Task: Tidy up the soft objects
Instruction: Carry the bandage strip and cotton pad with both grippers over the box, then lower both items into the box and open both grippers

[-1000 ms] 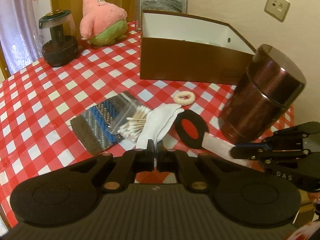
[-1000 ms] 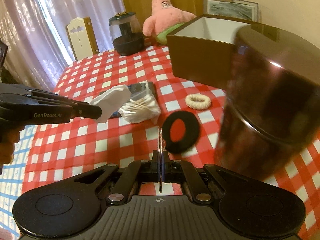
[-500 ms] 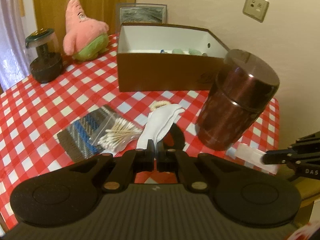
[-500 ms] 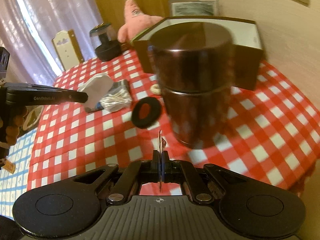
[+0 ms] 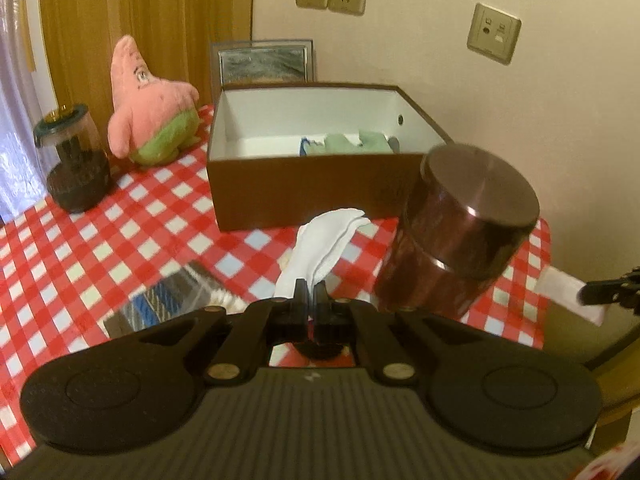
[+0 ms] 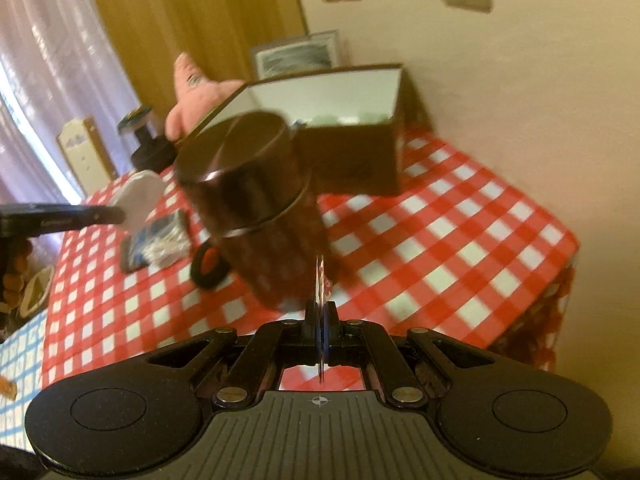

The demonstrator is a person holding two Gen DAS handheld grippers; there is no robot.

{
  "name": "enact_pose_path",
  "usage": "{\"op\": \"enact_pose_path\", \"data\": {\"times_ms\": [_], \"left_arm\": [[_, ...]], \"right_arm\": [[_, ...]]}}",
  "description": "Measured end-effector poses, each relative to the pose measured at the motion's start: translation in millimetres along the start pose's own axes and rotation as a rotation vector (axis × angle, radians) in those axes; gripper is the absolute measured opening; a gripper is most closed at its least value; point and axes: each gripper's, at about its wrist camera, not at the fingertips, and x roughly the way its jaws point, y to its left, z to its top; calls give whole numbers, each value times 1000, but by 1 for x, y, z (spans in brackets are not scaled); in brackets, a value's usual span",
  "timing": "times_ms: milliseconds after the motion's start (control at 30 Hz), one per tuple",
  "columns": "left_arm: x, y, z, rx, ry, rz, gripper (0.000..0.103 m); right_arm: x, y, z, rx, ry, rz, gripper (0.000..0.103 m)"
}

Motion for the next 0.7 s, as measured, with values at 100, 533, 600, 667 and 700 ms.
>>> {"op": "enact_pose_path", "data": {"times_ms": [100, 533, 600, 667, 700], "left_arm": [[1, 1, 11, 4, -21, 12, 2], [17, 6, 72, 15, -113, 55, 2], [23, 7, 85, 12, -130, 58, 2], [31, 8, 98, 5, -142, 56, 2], [36, 9, 105, 3, -145, 57, 2]], "right_arm": [[-4, -12, 14, 11, -34, -8, 1], [26, -27, 104, -56, -188, 60, 1], [38, -25, 122, -72, -211, 74, 1], [50, -24, 139, -81, -231, 87, 1], [57, -23, 147, -85, -239, 95, 1]]}}
